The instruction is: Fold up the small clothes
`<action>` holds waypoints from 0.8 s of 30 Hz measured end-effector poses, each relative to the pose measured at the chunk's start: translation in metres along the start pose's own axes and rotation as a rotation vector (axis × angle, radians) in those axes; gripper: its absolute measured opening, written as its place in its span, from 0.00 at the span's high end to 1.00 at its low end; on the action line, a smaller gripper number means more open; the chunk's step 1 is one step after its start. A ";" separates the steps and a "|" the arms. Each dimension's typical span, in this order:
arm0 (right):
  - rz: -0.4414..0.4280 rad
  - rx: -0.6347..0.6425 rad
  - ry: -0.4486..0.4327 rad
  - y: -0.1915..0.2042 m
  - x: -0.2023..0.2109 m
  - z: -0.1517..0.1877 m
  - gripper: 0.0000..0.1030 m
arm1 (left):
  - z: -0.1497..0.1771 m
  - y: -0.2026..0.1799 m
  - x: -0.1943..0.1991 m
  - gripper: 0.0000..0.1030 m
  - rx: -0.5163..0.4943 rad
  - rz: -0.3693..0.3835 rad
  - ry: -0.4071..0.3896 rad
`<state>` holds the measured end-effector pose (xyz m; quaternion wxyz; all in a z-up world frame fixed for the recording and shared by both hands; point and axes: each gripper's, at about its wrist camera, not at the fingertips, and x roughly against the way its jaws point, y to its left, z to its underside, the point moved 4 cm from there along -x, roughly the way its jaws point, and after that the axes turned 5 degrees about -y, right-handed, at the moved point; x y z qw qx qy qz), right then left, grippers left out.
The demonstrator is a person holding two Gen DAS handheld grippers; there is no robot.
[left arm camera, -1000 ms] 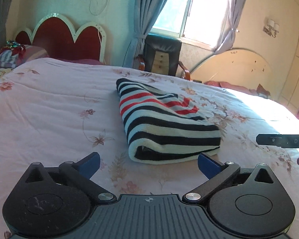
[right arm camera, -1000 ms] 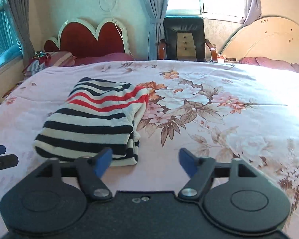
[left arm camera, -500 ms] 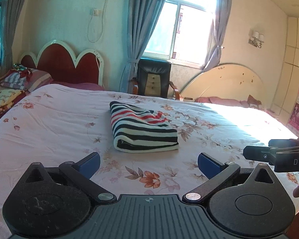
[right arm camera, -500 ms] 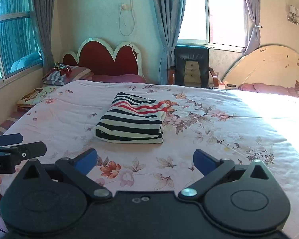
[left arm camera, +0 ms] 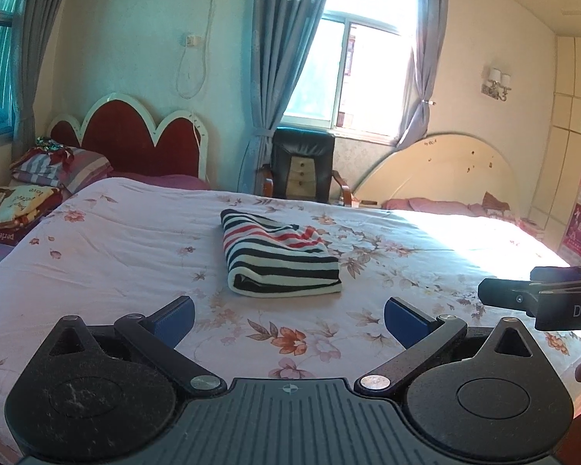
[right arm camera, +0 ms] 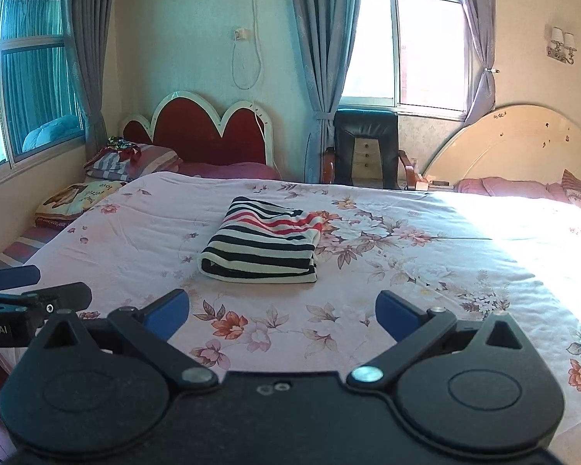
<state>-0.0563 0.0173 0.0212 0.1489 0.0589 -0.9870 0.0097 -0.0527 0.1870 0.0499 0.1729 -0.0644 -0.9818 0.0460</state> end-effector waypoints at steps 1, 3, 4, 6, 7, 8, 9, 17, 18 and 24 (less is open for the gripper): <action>0.001 0.004 -0.003 0.000 0.001 0.000 0.01 | 0.000 -0.002 0.001 0.00 -0.006 0.003 -0.002; 0.003 0.009 -0.007 -0.001 0.005 0.000 0.01 | 0.000 -0.006 0.002 0.00 -0.014 0.008 -0.005; 0.006 0.008 -0.009 -0.002 0.006 0.000 0.01 | 0.000 -0.007 0.004 0.00 -0.017 0.012 -0.007; 0.012 0.004 -0.017 -0.004 0.007 0.000 0.01 | -0.001 -0.010 0.004 0.00 -0.019 0.015 -0.008; 0.014 0.001 -0.017 -0.006 0.007 -0.001 0.01 | -0.001 -0.011 0.004 0.00 -0.020 0.017 -0.007; 0.016 -0.002 -0.016 -0.007 0.007 -0.001 0.01 | -0.001 -0.012 0.005 0.00 -0.022 0.019 -0.009; 0.018 -0.002 -0.017 -0.008 0.008 -0.001 0.01 | -0.002 -0.012 0.005 0.00 -0.025 0.018 -0.010; 0.025 -0.004 -0.020 -0.011 0.008 0.001 0.01 | -0.003 -0.012 0.005 0.00 -0.023 0.018 -0.011; 0.025 -0.004 -0.020 -0.011 0.008 0.001 0.01 | -0.003 -0.012 0.005 0.00 -0.022 0.017 -0.012; 0.034 0.002 -0.016 -0.012 0.009 0.002 0.01 | -0.002 -0.014 0.006 0.00 -0.022 0.019 -0.014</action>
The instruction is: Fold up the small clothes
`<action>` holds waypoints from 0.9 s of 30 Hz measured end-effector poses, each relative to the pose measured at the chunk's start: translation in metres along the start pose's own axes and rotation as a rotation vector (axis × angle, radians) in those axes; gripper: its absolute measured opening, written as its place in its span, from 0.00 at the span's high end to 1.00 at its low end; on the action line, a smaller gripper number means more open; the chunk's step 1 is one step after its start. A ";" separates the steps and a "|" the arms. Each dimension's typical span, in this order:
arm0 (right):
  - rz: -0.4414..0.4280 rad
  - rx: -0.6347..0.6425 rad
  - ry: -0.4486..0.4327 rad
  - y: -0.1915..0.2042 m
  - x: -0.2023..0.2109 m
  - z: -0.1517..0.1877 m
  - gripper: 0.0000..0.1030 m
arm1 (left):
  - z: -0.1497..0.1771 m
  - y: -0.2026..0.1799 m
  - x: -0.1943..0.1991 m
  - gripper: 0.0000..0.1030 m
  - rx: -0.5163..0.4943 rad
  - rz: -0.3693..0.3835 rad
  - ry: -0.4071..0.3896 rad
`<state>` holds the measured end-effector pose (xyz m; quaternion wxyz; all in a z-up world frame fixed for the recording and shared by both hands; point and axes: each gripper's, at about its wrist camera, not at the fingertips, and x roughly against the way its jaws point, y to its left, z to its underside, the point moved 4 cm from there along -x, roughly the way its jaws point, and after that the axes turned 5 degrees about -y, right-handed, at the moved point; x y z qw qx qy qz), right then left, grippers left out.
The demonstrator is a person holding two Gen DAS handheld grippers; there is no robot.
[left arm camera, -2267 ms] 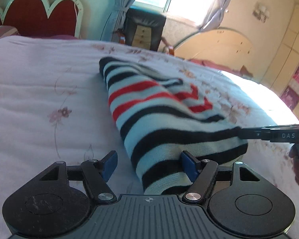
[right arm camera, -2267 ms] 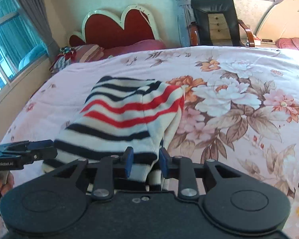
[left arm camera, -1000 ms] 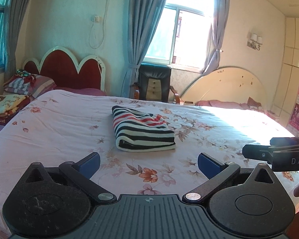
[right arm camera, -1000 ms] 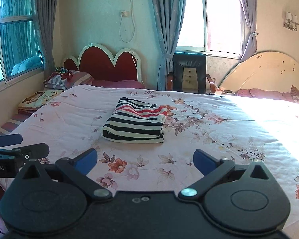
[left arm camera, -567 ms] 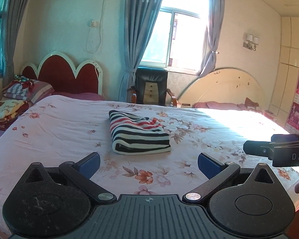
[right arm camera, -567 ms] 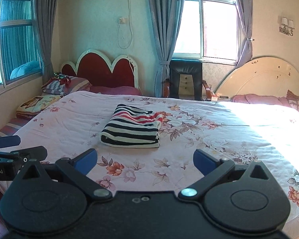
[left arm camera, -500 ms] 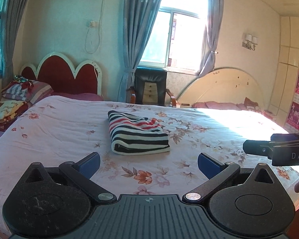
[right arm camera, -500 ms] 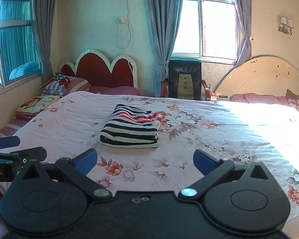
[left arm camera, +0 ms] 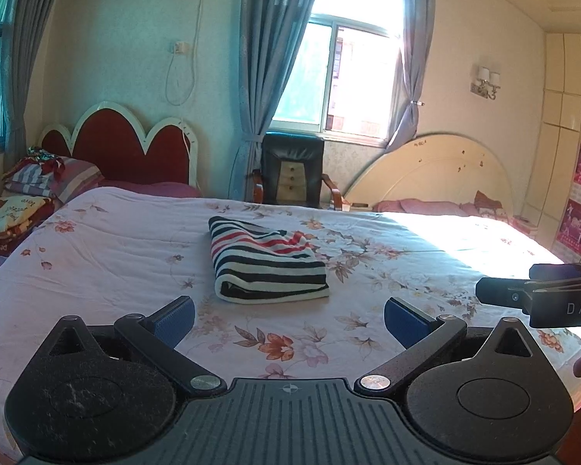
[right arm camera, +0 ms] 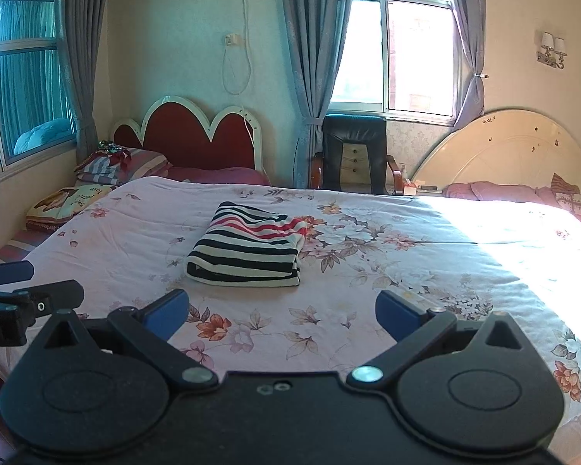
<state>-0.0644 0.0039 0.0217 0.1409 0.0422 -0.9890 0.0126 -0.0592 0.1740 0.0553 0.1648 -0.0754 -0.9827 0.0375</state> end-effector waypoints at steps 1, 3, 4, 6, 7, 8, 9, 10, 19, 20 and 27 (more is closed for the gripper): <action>0.002 0.001 -0.001 0.000 0.000 0.000 0.01 | 0.000 0.000 -0.001 0.00 0.001 0.000 0.000; 0.003 -0.001 0.000 -0.002 0.001 0.000 0.01 | 0.000 -0.001 -0.001 0.00 0.001 0.000 0.000; 0.003 0.000 0.000 -0.002 0.001 0.000 0.01 | 0.000 -0.001 -0.001 0.00 0.000 0.001 0.000; 0.004 0.001 0.001 -0.003 0.000 0.000 0.01 | 0.001 -0.001 -0.001 0.00 -0.003 0.003 0.001; 0.003 0.001 0.001 -0.003 0.000 0.000 0.01 | 0.001 -0.002 -0.001 0.00 -0.004 0.003 0.001; 0.002 0.001 0.003 -0.003 0.000 0.000 0.01 | 0.001 -0.002 -0.001 0.00 -0.005 0.003 0.001; 0.002 0.000 0.005 -0.003 0.000 0.001 0.01 | 0.001 -0.002 -0.001 0.00 -0.006 0.003 0.001; 0.003 -0.001 0.006 -0.003 -0.001 0.001 0.01 | 0.001 -0.002 -0.001 0.00 -0.005 0.003 0.001; 0.003 0.004 0.006 -0.002 -0.001 0.003 0.01 | -0.001 -0.003 -0.002 0.00 -0.010 0.006 -0.003; 0.003 0.004 0.007 -0.002 -0.002 0.003 0.01 | -0.001 -0.003 -0.002 0.00 -0.010 0.007 -0.004; 0.001 0.008 0.006 -0.001 -0.003 0.003 0.01 | -0.001 -0.003 -0.002 0.00 -0.011 0.007 -0.005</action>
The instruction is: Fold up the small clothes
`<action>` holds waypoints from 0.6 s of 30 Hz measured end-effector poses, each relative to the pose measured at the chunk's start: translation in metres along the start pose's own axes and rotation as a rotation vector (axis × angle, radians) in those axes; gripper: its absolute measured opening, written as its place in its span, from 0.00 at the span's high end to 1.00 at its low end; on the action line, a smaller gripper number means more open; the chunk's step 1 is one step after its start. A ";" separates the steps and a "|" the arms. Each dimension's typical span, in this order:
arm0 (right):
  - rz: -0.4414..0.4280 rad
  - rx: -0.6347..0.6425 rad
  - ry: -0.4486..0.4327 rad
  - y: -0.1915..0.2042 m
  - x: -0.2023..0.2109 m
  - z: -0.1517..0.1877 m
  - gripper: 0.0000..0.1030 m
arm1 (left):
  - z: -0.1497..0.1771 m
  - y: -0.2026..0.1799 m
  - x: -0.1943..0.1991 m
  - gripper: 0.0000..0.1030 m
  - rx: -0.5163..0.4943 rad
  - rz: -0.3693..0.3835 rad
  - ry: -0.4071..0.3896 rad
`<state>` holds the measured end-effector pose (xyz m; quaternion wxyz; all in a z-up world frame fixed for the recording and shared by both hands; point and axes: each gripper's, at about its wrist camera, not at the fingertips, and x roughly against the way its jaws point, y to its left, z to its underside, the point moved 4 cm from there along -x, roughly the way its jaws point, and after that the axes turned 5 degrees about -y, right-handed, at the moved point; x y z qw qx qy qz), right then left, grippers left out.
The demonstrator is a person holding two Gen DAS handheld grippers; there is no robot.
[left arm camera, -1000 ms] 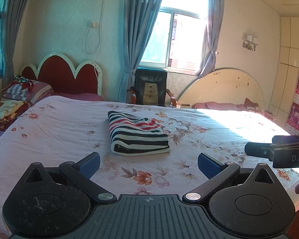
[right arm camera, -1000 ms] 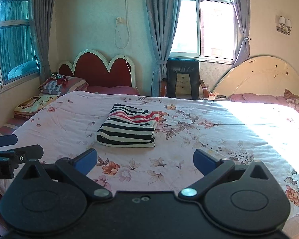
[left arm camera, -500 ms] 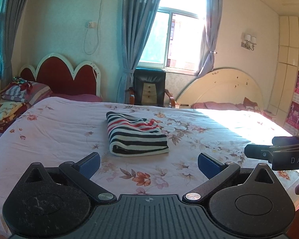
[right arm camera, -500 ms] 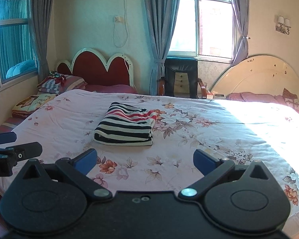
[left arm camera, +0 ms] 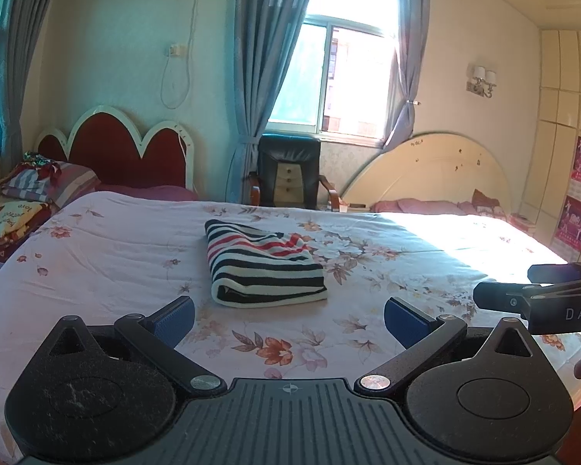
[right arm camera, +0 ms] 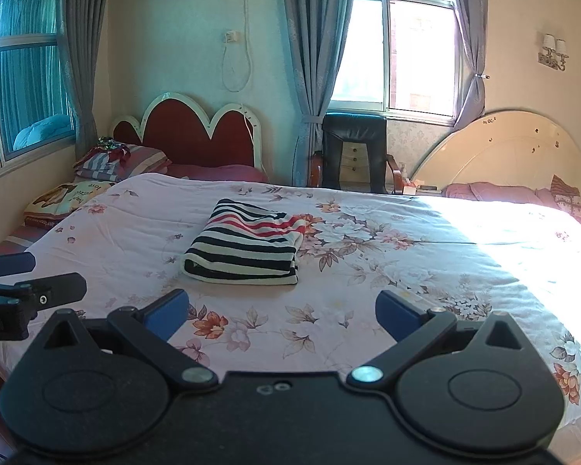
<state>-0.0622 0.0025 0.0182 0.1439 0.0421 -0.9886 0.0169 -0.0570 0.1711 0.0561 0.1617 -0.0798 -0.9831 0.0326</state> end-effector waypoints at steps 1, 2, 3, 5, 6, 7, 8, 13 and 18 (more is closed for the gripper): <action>0.000 0.000 0.002 0.000 0.000 0.000 0.01 | 0.000 0.000 0.000 0.00 -0.001 0.000 0.001; -0.001 0.002 0.002 0.000 0.000 -0.001 0.01 | -0.001 0.000 -0.001 0.00 -0.001 -0.001 0.001; 0.000 0.001 0.002 0.000 0.000 -0.001 0.01 | -0.001 0.000 -0.001 0.00 -0.001 0.000 0.000; -0.001 0.001 0.002 0.000 0.000 -0.001 0.01 | -0.001 -0.001 -0.001 0.00 -0.003 -0.001 0.000; -0.001 0.001 0.002 0.000 0.000 -0.001 0.01 | -0.002 -0.002 -0.002 0.00 -0.003 0.000 -0.001; -0.002 0.001 0.001 0.000 0.000 -0.001 0.01 | -0.002 -0.002 -0.002 0.00 -0.003 0.000 -0.002; -0.002 0.002 0.001 0.000 0.000 -0.001 0.01 | -0.002 -0.002 -0.002 0.00 -0.004 0.000 -0.002; -0.006 0.006 -0.001 -0.003 -0.001 -0.002 0.01 | -0.002 -0.004 -0.002 0.00 -0.014 0.001 -0.006; -0.003 0.008 -0.002 -0.006 -0.001 -0.002 0.01 | -0.002 -0.005 -0.003 0.00 -0.015 0.000 -0.008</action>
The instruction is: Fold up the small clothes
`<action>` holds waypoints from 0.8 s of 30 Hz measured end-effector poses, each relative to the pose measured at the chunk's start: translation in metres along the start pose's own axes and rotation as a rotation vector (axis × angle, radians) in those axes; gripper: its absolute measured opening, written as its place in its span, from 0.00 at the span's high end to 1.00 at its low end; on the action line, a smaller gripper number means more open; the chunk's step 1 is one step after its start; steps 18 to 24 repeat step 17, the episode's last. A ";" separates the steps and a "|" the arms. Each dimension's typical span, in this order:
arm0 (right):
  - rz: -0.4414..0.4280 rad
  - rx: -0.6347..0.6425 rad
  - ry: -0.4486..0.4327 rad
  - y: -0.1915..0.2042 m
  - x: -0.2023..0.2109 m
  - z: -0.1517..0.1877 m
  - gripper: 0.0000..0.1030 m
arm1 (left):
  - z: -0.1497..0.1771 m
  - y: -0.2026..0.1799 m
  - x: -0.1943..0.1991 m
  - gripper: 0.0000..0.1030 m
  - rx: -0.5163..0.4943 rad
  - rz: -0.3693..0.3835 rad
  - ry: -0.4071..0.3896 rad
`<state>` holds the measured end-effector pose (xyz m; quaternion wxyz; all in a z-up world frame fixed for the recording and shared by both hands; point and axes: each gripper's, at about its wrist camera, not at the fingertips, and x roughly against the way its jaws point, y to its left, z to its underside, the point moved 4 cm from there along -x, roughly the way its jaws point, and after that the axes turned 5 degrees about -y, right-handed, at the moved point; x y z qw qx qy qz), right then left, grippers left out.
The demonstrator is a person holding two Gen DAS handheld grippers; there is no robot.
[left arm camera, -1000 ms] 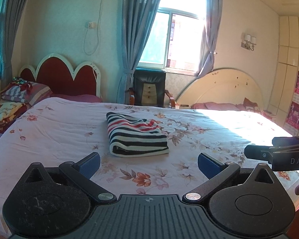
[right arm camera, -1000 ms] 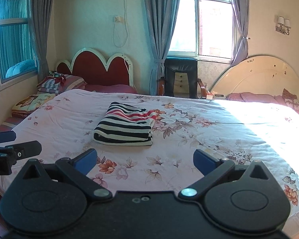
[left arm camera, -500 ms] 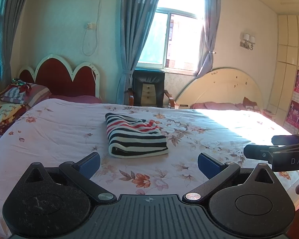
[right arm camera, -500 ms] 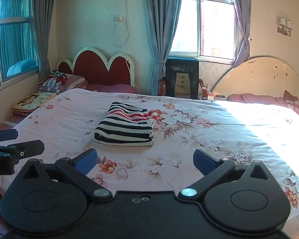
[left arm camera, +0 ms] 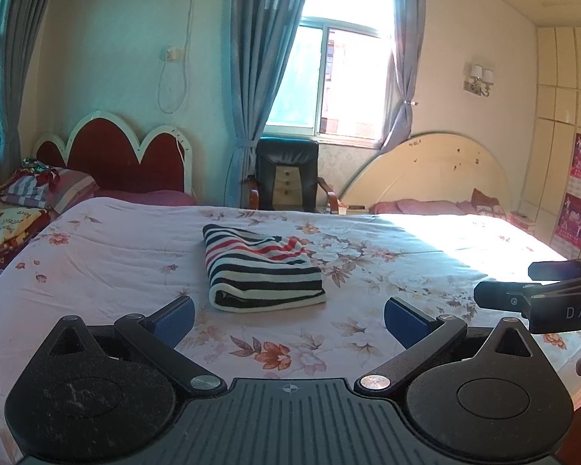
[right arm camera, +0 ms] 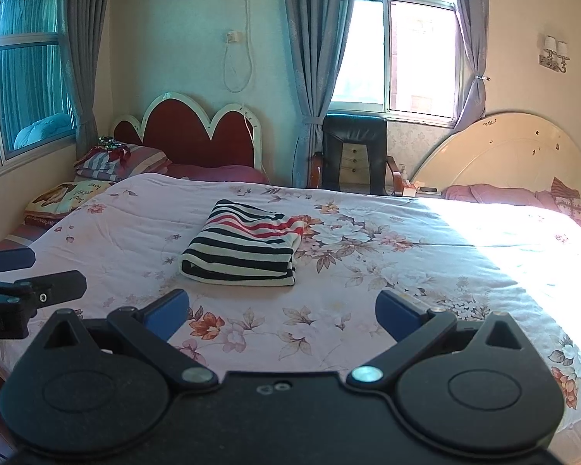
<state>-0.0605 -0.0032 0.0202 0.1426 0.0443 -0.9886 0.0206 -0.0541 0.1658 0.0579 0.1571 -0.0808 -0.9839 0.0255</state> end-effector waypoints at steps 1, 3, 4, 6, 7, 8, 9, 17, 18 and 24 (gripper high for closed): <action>0.001 0.000 0.000 -0.001 0.000 0.000 0.01 | 0.000 0.000 0.000 0.00 -0.001 0.000 0.000; 0.002 -0.001 -0.001 -0.002 -0.001 -0.001 0.01 | 0.000 0.001 0.000 0.00 0.000 -0.001 -0.001; 0.003 0.000 -0.001 -0.003 -0.001 -0.001 0.01 | 0.001 0.001 0.000 0.00 0.002 -0.005 0.001; 0.003 0.000 -0.001 -0.003 -0.002 -0.002 0.01 | 0.002 0.002 -0.002 0.00 0.003 -0.016 0.007; 0.002 0.000 -0.001 -0.003 -0.002 -0.002 0.01 | 0.002 0.003 -0.003 0.00 0.000 -0.023 0.010; 0.002 0.000 0.000 -0.003 -0.002 -0.002 0.01 | 0.003 0.004 -0.003 0.00 -0.001 -0.029 0.012; 0.002 0.001 -0.001 -0.003 -0.002 -0.001 0.01 | 0.004 0.005 -0.004 0.00 -0.002 -0.032 0.013; -0.010 0.011 0.004 -0.003 -0.010 -0.004 0.01 | 0.000 0.010 -0.003 0.00 -0.009 -0.044 -0.017; -0.010 0.011 0.004 -0.003 -0.010 -0.004 0.01 | 0.000 0.010 -0.003 0.00 -0.009 -0.044 -0.017; -0.010 0.011 0.004 -0.003 -0.010 -0.004 0.01 | 0.000 0.010 -0.003 0.00 -0.009 -0.044 -0.017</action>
